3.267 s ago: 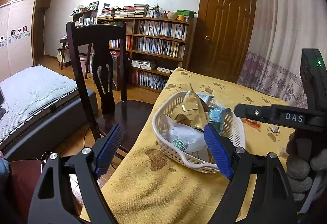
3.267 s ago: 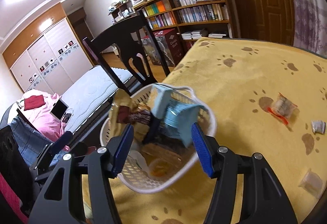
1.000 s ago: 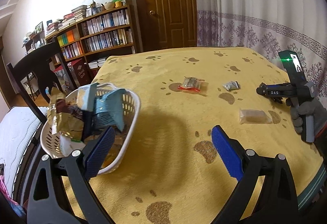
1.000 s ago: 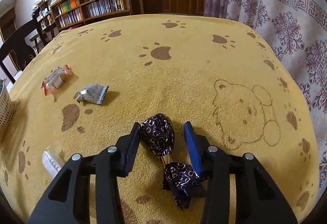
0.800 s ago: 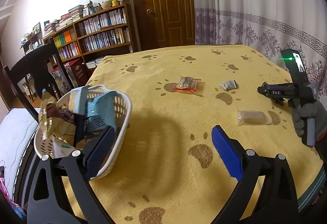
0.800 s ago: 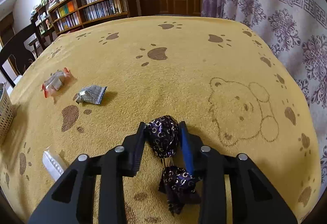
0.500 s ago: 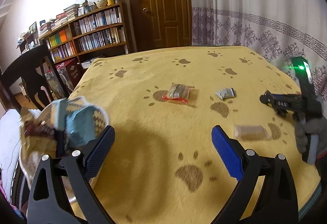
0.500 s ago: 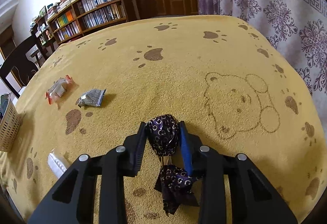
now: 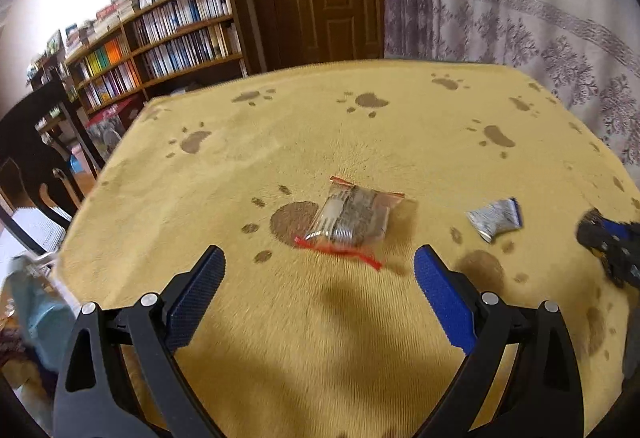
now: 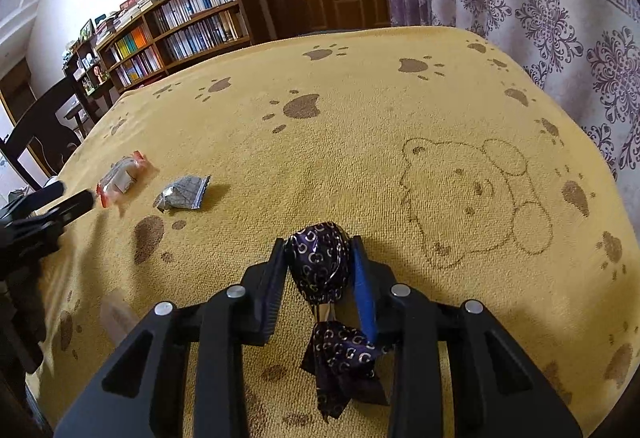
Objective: Organize snacks
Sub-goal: 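Grasp the clear bag with red tie with the left tool, then carry the clear bag into the basket and open the left tool, then carry the purple candy to the basket with the right tool, then open the right tool to drop the candy into the basket, then move the right tool to the clear pastry pack and grasp it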
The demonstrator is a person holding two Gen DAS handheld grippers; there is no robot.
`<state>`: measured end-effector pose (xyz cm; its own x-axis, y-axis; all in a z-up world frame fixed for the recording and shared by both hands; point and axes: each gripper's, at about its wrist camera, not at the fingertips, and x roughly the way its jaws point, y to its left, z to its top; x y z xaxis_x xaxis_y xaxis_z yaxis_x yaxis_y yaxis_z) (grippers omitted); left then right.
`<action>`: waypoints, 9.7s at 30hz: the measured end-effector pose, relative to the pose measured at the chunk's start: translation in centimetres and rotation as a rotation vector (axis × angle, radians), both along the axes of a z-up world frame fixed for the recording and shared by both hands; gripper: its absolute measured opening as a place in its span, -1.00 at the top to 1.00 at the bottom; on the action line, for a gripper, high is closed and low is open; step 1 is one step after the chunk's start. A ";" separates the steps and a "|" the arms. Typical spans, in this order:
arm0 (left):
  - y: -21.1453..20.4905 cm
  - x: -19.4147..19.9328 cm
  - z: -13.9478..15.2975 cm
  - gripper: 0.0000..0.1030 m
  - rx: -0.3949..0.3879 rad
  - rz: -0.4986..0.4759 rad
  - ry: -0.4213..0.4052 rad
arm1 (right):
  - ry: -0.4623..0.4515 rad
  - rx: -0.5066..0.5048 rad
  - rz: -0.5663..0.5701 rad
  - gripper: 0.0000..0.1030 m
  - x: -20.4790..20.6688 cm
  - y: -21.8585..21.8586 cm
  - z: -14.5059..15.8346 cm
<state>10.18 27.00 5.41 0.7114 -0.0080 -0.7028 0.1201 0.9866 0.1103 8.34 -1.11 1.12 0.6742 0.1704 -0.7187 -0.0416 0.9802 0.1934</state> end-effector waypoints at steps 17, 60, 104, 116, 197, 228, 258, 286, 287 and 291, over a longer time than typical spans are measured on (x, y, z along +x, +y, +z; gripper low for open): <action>-1.9 5.0 -2.5 0.08 -0.015 -0.087 0.080 | 0.001 0.000 0.002 0.35 0.0 0.0 0.0; 1.9 -9.1 5.6 0.24 -0.090 -0.013 -0.109 | -0.001 0.004 0.004 0.35 0.0 0.0 0.0; 16.0 -18.8 7.3 -0.25 -0.053 0.254 -0.181 | -0.002 0.004 0.004 0.35 -0.1 0.1 0.0; 18.3 -20.3 9.0 -0.27 -0.078 0.325 -0.234 | -0.006 0.029 0.009 0.37 -0.1 -0.4 0.2; 23.8 -23.0 6.7 -0.41 -0.260 0.268 -0.246 | 0.010 0.260 0.626 0.36 -3.3 35.3 8.5; 23.2 -23.3 6.8 -0.52 -0.247 0.270 -0.251 | -0.032 0.292 0.574 0.32 -7.8 29.9 8.1; 19.1 -23.2 7.2 -0.77 -0.193 0.207 -0.226 | 0.055 0.228 0.157 0.15 -3.8 8.3 2.0; 15.3 -23.2 7.8 -0.77 -0.151 0.122 -0.217 | 0.028 -0.123 0.354 0.07 -11.1 12.6 0.3; 14.9 -23.2 7.8 -0.77 -0.147 0.114 -0.217 | 0.021 -0.152 0.355 0.07 -11.0 12.8 0.3; 13.8 -22.8 7.9 -0.77 -0.137 0.090 -0.209 | 0.010 -0.186 0.355 0.18 -10.9 13.1 0.2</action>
